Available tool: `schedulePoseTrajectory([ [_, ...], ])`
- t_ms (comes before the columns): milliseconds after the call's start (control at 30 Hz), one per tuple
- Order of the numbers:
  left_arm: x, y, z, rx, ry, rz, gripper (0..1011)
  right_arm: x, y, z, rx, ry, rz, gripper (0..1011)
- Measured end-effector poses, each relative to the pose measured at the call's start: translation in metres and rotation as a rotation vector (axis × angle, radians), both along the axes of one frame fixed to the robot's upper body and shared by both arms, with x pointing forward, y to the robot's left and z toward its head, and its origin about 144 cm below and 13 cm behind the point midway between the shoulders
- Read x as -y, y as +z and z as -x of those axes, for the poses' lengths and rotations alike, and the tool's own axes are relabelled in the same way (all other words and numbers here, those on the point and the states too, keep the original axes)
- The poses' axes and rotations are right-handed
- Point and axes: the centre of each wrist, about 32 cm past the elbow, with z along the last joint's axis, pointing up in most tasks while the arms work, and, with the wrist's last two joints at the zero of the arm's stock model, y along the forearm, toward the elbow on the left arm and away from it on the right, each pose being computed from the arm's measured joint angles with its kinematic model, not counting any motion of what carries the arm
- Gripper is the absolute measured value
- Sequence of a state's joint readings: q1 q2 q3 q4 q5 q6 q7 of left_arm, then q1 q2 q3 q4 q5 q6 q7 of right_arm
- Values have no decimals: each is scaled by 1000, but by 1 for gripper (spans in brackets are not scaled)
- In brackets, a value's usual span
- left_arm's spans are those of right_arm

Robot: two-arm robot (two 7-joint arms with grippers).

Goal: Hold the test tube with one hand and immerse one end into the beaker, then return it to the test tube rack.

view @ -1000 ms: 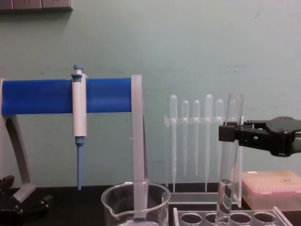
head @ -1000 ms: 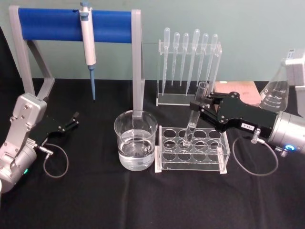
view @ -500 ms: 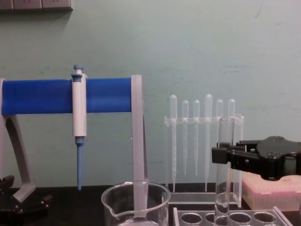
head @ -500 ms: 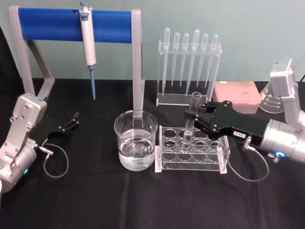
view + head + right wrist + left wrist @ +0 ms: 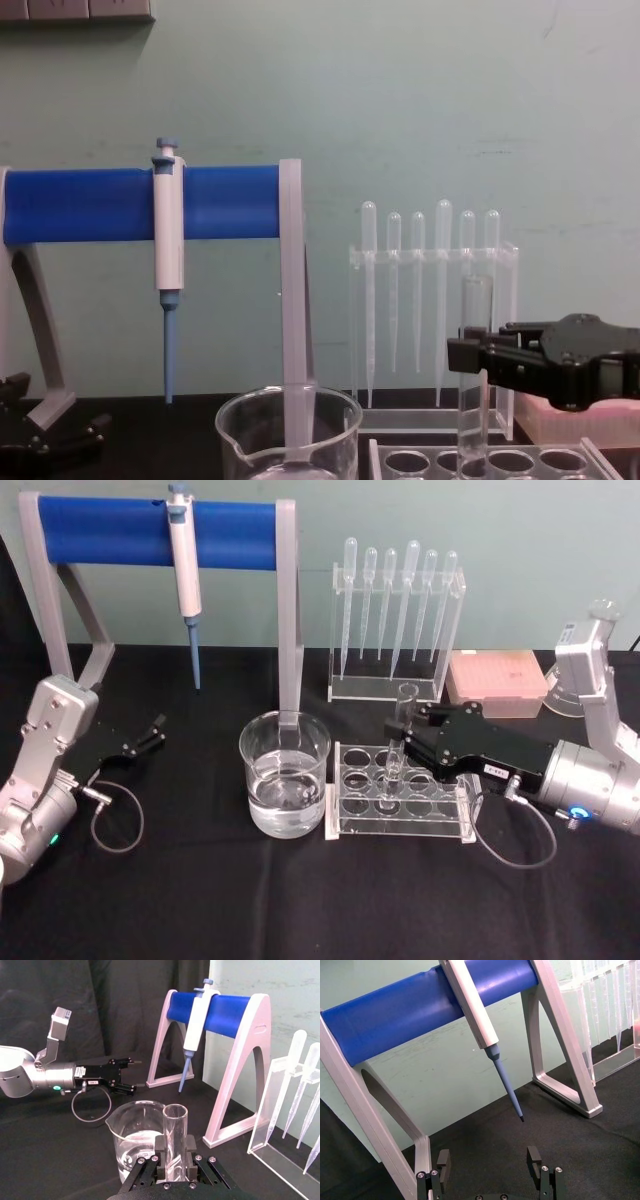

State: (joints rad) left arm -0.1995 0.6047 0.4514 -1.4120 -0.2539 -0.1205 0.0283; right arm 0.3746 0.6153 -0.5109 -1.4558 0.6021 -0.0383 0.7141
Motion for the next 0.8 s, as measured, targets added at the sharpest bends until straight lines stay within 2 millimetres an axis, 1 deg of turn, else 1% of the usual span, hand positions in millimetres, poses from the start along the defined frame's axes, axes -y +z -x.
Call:
schedulePoseTrajectory([
  [300,0,0,0,0,0,0,1000,0,-6,-1,-14,-1,7,225],
  [800,0,0,0,0,0,0,1000,-1,-8,0,-20,0,11,225],
])
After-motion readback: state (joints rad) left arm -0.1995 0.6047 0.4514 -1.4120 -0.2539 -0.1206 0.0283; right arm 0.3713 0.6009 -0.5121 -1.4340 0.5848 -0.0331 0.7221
